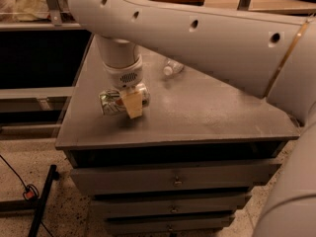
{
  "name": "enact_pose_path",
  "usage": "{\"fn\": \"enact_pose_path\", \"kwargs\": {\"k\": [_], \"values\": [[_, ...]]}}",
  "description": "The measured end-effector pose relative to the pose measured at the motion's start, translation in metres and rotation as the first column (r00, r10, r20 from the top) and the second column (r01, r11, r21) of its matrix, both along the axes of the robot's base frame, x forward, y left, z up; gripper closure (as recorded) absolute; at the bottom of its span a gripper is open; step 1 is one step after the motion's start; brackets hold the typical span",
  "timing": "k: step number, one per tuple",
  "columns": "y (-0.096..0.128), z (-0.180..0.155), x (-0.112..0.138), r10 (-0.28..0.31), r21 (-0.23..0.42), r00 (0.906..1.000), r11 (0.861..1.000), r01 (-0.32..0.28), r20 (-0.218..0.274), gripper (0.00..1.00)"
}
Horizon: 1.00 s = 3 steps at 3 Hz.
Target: Knock 7up can over
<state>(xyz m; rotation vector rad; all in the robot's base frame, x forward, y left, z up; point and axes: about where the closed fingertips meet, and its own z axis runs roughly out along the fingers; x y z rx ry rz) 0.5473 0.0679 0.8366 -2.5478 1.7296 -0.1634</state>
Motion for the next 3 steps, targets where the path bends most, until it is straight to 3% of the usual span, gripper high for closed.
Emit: {"fn": "enact_pose_path", "kwargs": {"k": [1, 2, 3], "values": [[-0.021, 0.012, 0.018, 0.008, -0.113, 0.9977, 0.994, 0.0, 0.068, 1.0], [-0.032, 0.02, 0.024, 0.035, -0.147, 0.9974, 0.989, -0.025, 0.064, 0.84], [-0.032, 0.022, 0.016, 0.08, -0.12, 0.9967, 0.99, -0.078, 0.012, 0.59]]}}
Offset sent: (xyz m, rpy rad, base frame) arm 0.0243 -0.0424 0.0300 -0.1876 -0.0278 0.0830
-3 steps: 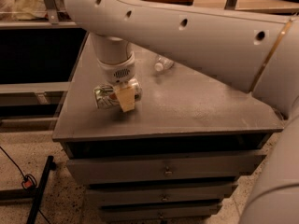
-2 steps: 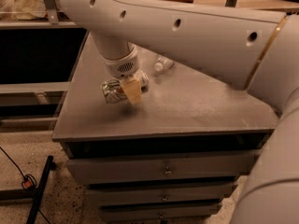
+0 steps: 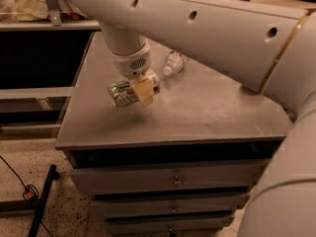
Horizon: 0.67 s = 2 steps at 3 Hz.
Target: Knock 7up can over
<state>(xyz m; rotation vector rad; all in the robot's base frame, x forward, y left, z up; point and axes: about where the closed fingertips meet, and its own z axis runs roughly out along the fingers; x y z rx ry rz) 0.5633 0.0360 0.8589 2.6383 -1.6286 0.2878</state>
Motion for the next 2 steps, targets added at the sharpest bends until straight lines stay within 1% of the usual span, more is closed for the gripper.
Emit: {"fn": "enact_pose_path", "kwargs": {"k": [1, 2], "values": [[0.002, 0.0, -0.015, -0.005, 0.06, 0.9999, 0.998, 0.004, 0.009, 0.36], [0.0, -0.005, -0.028, -0.034, 0.153, 0.9989, 0.988, 0.029, 0.032, 0.13]]}}
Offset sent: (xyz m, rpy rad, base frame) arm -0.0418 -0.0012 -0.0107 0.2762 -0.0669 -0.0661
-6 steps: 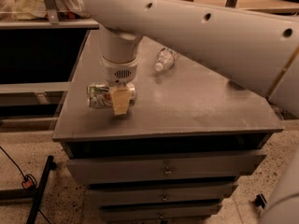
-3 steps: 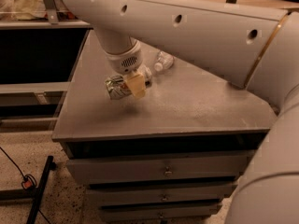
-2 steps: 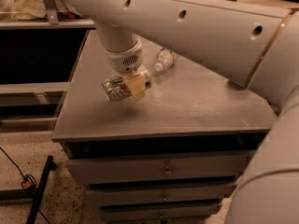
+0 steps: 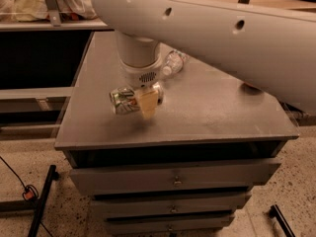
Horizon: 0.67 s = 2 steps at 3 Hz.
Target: Knock 7up can over
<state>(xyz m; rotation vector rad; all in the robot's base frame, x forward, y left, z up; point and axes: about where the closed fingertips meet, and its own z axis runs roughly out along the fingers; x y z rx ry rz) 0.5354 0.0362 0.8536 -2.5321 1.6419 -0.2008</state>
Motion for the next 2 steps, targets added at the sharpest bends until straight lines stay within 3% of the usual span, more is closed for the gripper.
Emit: {"fn": "enact_pose_path", "kwargs": {"k": [1, 2], "values": [[0.0012, -0.0011, 0.0014, 0.0, 0.01, 1.0, 1.0, 0.0, 0.008, 0.0], [0.0012, -0.0011, 0.0014, 0.0, 0.01, 1.0, 1.0, 0.0, 0.008, 0.0]]}}
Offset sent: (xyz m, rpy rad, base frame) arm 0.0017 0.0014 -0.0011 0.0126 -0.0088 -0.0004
